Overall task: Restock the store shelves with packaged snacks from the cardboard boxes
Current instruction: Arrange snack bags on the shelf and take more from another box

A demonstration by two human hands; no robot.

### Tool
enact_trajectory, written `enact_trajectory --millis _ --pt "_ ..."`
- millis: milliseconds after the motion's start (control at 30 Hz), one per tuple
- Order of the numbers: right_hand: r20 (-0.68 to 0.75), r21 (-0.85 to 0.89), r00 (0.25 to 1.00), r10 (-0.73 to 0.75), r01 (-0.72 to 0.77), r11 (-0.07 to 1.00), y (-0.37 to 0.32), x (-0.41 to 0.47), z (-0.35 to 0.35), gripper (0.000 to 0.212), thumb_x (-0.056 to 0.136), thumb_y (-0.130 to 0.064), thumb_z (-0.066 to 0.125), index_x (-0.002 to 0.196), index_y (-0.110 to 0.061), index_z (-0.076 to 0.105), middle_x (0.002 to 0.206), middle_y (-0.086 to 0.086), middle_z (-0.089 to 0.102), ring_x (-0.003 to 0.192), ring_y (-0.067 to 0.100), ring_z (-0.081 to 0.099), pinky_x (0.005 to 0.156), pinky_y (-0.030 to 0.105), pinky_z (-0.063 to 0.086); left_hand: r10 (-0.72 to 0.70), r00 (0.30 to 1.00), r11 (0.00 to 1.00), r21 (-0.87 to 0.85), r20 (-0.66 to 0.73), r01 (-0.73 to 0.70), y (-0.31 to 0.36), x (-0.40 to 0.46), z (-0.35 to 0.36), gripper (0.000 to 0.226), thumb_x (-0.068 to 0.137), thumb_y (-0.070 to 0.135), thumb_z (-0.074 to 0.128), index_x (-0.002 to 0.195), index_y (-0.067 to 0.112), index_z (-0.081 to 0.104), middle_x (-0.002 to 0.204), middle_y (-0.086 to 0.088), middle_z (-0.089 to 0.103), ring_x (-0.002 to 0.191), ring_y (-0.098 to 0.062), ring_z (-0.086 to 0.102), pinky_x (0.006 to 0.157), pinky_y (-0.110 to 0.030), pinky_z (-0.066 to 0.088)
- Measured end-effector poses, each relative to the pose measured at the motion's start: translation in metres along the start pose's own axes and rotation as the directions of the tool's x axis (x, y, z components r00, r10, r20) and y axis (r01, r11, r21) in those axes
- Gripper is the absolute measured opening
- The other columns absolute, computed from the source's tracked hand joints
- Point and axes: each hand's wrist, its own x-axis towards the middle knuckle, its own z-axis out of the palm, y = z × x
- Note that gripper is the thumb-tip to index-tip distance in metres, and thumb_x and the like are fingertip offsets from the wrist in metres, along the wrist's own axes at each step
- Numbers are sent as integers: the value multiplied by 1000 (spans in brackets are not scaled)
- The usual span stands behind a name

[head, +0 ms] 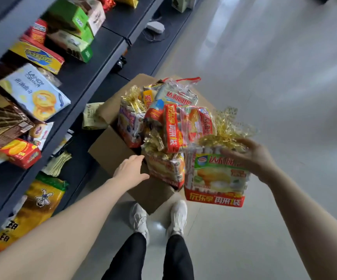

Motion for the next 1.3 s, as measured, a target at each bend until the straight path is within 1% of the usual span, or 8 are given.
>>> enact_trajectory --millis 100,233,300,500,733,900,1133,1300 --pt "-49 54 998 30 -27 998 30 -6 17 84 61 -52 83 134 -19 58 95 -3 70 78 15 72 58 26 59 36 967 985 -152 -254 -77 3 16 12 61 93 18 62 148 17 36 153 -5 33 133 -28 44 107 -42 42" --pt "-73 123 996 43 -33 992 59 -1 29 98 51 -61 85 133 -15 59 113 7 71 86 21 74 71 40 63 191 766 942 -106 -614 -319 32 45 -9 49 96 7 49 144 11 40 154 -11 31 143 -28 30 117 -46 31" --pt "-85 130 996 30 -19 991 68 4 31 104 48 -67 87 133 -14 60 117 8 71 89 22 74 73 43 63 339 730 922 57 -593 -382 58 66 -29 49 101 24 46 148 13 36 159 -11 27 149 -28 19 121 -49 23" --pt "-173 119 985 3 18 993 75 13 35 103 52 -65 81 137 -12 57 129 7 66 98 23 71 76 42 63 372 888 895 357 -269 -267 136 130 -75 68 102 60 24 155 17 27 162 -10 26 152 -30 14 123 -46 6" --pt "-295 78 955 -7 31 996 67 16 31 103 52 -77 72 137 -20 57 136 5 61 110 26 66 87 51 58 259 960 927 305 -101 -218 147 134 -98 92 74 85 52 141 22 51 150 -18 37 133 -38 42 113 -47 34" --pt "-333 64 943 31 -10 998 61 21 35 69 71 -57 82 130 -26 62 117 -2 65 101 21 65 86 48 58 268 963 954 146 -22 -262 146 123 -105 99 63 78 72 139 25 40 142 -10 48 124 -32 52 102 -46 46" --pt "-417 81 909 19 17 997 42 1 22 76 69 -67 79 130 -25 63 124 4 67 107 26 66 89 49 57 356 899 934 114 -254 -338 149 68 -106 80 81 58 71 147 32 33 143 -5 54 126 -33 53 102 -44 44" --pt "-418 72 907 -53 91 993 18 -40 1 83 71 -70 74 136 -22 57 130 9 63 115 29 62 94 51 54 259 864 947 -62 -432 -315 139 -5 -105 78 90 48 65 156 32 25 150 -11 43 133 -35 44 105 -45 39"
